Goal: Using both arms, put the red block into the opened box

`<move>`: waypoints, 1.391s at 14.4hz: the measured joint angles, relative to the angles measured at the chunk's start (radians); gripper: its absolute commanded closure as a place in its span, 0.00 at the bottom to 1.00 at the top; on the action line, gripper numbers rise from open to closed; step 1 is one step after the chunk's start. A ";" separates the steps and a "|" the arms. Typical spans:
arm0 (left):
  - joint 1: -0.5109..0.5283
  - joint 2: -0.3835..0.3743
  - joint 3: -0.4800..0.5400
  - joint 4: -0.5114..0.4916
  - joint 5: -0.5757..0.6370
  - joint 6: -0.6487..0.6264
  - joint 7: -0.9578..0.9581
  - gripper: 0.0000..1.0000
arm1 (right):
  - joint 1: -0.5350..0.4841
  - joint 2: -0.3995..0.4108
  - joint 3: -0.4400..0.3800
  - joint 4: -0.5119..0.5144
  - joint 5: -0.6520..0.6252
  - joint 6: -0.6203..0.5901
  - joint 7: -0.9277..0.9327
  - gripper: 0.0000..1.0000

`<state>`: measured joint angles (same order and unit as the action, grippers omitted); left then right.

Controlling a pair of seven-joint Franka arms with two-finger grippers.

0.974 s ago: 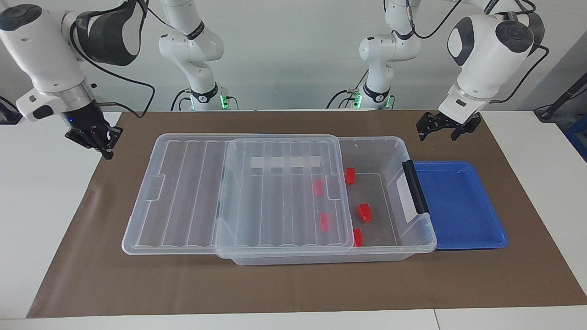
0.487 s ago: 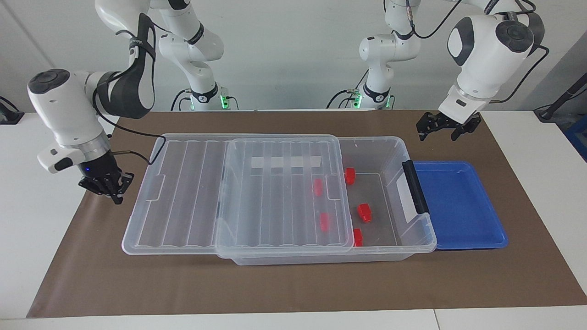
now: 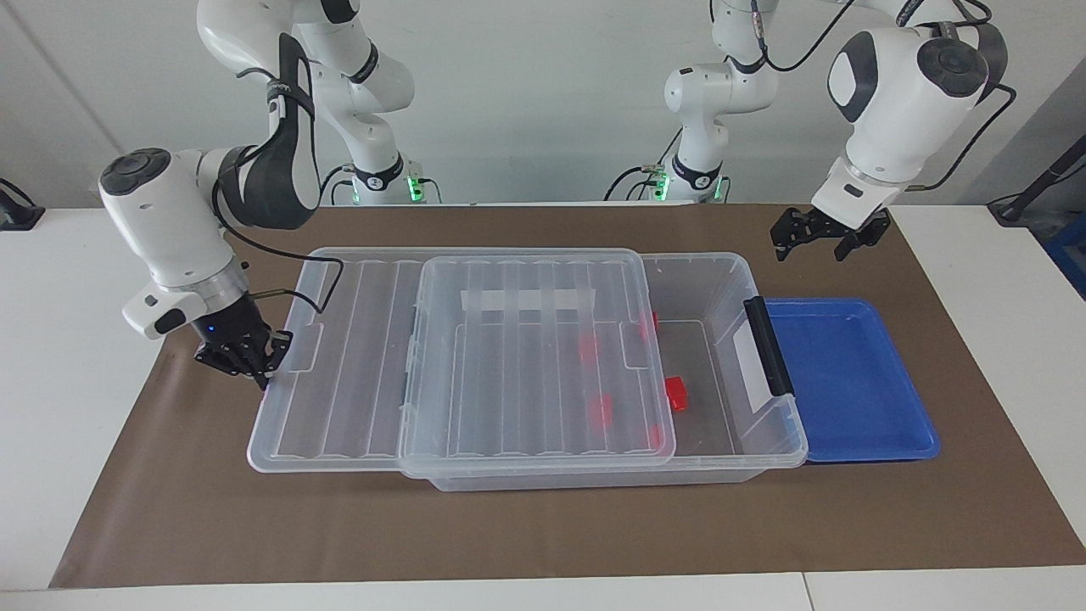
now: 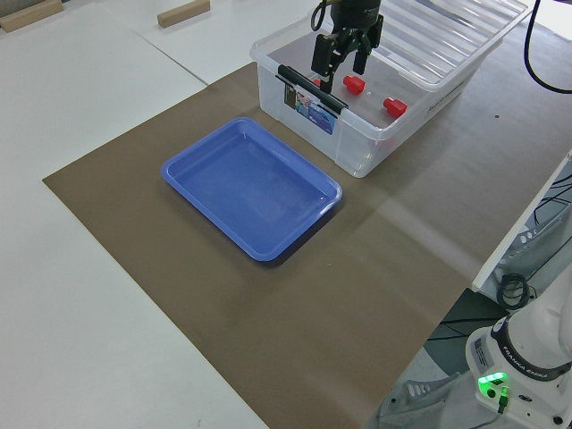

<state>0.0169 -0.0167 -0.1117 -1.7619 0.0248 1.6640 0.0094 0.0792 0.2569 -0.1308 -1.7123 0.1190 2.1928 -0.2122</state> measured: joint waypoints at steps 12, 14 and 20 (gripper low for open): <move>0.000 -0.007 0.001 -0.023 0.000 0.026 0.000 0.00 | 0.168 0.000 0.002 -0.001 0.003 -0.001 0.163 1.00; 0.000 -0.008 0.001 -0.024 0.000 0.027 0.000 0.00 | 0.178 0.000 0.002 -0.002 0.006 -0.001 0.170 1.00; 0.000 -0.008 0.002 -0.029 0.000 0.032 0.000 0.00 | 0.181 0.000 0.009 -0.005 0.115 -0.002 0.170 1.00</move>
<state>0.0174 -0.0251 -0.1101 -1.7914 0.0248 1.6957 0.0094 0.2601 0.2567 -0.1215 -1.7177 0.2343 2.1903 -0.0424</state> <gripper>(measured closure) 0.000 0.991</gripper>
